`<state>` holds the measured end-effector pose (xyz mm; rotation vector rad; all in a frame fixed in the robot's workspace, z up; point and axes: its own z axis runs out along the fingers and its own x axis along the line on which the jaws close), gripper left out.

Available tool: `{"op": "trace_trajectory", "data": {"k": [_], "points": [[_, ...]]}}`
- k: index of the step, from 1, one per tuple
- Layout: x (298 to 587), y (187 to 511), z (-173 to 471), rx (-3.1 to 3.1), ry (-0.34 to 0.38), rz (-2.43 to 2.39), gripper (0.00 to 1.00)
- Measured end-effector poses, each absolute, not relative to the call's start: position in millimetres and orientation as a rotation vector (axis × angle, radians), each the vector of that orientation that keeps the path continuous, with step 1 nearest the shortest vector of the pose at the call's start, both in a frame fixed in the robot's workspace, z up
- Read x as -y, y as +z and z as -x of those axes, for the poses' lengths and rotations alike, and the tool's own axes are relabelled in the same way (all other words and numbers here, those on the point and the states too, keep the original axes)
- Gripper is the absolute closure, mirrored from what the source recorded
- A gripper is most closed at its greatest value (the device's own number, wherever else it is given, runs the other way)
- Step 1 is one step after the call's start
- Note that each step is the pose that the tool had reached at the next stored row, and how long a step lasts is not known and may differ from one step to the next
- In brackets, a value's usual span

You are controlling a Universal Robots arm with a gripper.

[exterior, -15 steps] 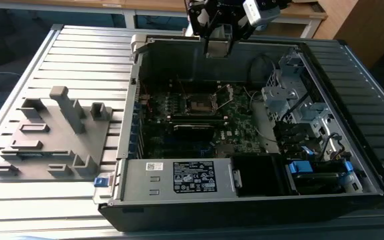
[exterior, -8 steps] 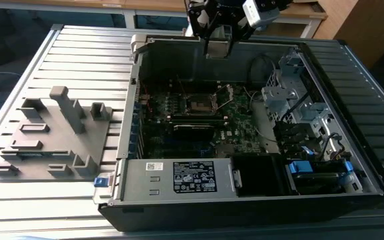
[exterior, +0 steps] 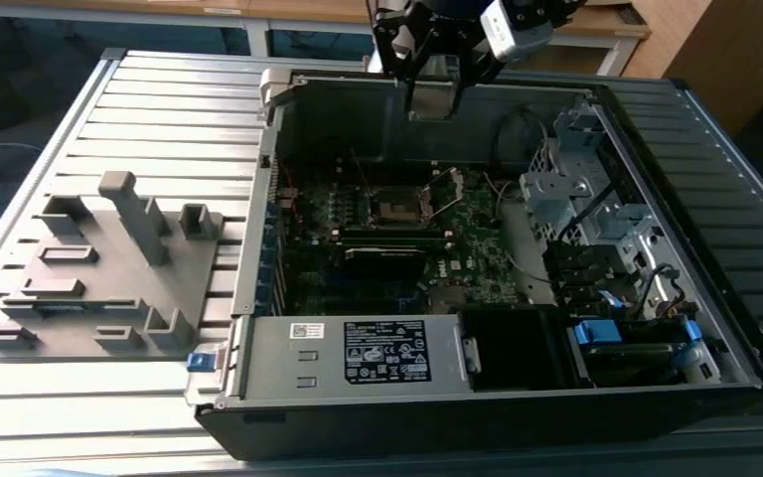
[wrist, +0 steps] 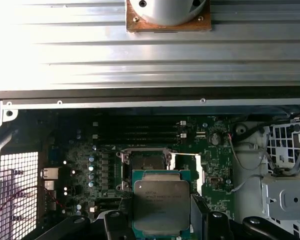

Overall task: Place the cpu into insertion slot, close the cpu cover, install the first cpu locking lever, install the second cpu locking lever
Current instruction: 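Place the cpu into insertion slot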

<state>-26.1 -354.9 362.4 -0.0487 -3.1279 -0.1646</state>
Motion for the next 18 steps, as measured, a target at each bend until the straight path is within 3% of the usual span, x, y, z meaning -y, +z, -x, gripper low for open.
{"op": "trace_trajectory", "data": {"k": [18], "points": [[354.9,356.6,26.1,3.128,-0.165,0.049,0.46]]}}
